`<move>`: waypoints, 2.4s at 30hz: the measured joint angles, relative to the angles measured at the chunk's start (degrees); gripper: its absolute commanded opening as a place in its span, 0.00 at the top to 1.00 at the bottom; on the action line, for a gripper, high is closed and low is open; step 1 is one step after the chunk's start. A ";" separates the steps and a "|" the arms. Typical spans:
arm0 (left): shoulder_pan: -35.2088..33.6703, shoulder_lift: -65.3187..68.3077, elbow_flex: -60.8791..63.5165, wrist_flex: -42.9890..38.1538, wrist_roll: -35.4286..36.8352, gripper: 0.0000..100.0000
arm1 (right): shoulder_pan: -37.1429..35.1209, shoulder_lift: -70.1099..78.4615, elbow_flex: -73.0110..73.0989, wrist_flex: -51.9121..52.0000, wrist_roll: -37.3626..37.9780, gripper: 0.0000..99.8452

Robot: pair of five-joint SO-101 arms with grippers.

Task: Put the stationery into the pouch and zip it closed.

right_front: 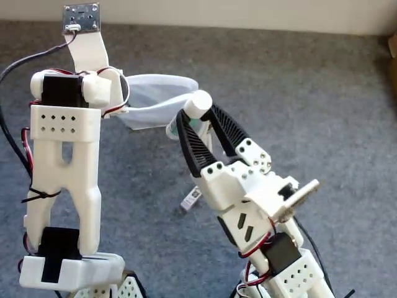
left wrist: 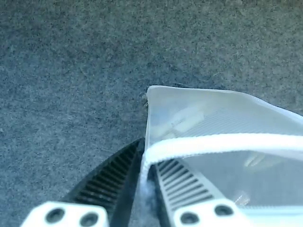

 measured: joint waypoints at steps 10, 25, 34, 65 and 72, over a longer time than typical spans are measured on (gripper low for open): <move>0.00 0.00 0.00 0.00 0.00 0.99 | 0.00 18.99 -4.48 -17.05 3.60 1.00; 0.00 0.00 0.00 0.00 0.00 0.99 | 0.00 46.77 -10.81 -28.57 17.05 1.00; 0.00 0.00 0.00 -0.09 0.00 0.99 | -0.09 47.30 -10.81 -28.57 26.37 0.99; 0.00 0.00 0.18 -0.18 0.00 0.99 | -0.35 32.26 -4.57 -12.66 17.14 0.86; 0.00 0.00 0.18 -0.18 0.00 0.99 | -0.35 18.46 -4.57 5.98 13.19 0.86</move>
